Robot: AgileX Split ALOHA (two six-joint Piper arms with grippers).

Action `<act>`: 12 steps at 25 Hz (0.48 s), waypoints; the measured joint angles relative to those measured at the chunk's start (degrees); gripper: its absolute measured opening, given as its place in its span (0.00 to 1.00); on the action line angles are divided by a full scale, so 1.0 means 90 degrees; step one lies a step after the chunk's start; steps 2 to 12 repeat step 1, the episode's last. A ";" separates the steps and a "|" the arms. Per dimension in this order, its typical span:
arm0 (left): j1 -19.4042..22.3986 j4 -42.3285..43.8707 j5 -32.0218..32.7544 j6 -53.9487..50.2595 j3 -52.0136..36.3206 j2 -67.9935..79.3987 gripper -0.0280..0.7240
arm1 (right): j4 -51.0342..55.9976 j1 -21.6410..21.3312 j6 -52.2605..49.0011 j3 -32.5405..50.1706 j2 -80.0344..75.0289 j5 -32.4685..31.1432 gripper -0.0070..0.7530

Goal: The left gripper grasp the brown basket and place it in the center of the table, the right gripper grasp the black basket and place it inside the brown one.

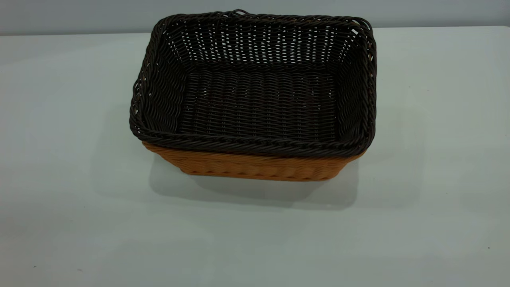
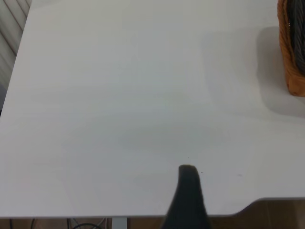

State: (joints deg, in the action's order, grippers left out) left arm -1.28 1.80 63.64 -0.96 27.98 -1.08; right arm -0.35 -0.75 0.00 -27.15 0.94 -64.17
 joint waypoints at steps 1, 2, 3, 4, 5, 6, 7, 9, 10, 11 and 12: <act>0.0000 0.0000 0.0000 0.0000 0.0000 0.0000 0.77 | 0.0000 0.0000 0.0000 0.0000 0.0000 0.0000 0.32; 0.0000 0.0000 0.0000 0.0000 0.0000 0.0000 0.77 | 0.0000 0.0000 0.0000 0.0000 0.0000 0.0000 0.32; 0.0000 0.0000 0.0000 0.0000 0.0000 0.0000 0.77 | 0.0000 0.0000 0.0000 0.0000 0.0000 0.0000 0.32; 0.0000 0.0000 0.0000 0.0000 0.0000 0.0000 0.77 | 0.0000 0.0000 0.0000 0.0000 0.0000 0.0000 0.32; 0.0000 0.0000 0.0000 0.0000 0.0000 0.0000 0.77 | 0.0000 0.0000 0.0000 0.0000 0.0000 0.0000 0.32; 0.0000 0.0000 0.0000 0.0000 0.0000 0.0000 0.77 | 0.0000 0.0000 0.0000 0.0000 0.0000 0.0000 0.32; 0.0000 0.0000 0.0000 0.0000 0.0000 0.0000 0.77 | 0.0000 0.0000 0.0000 0.0000 0.0000 0.0000 0.32; 0.0000 0.0000 0.0000 0.0000 0.0000 0.0000 0.77 | 0.0000 0.0000 0.0000 0.0000 0.0000 0.0000 0.32; 0.0000 0.0000 0.0000 0.0000 0.0000 0.0000 0.77 | 0.0000 0.0000 0.0000 0.0000 0.0000 0.0000 0.32; 0.0000 0.0000 0.0000 0.0000 0.0000 0.0000 0.77 | 0.0000 0.0000 0.0000 0.0000 0.0000 0.0000 0.32; 0.0000 0.0000 0.0000 0.0000 0.0000 0.0000 0.77 | 0.0000 0.0000 0.0000 0.0000 0.0000 0.0000 0.32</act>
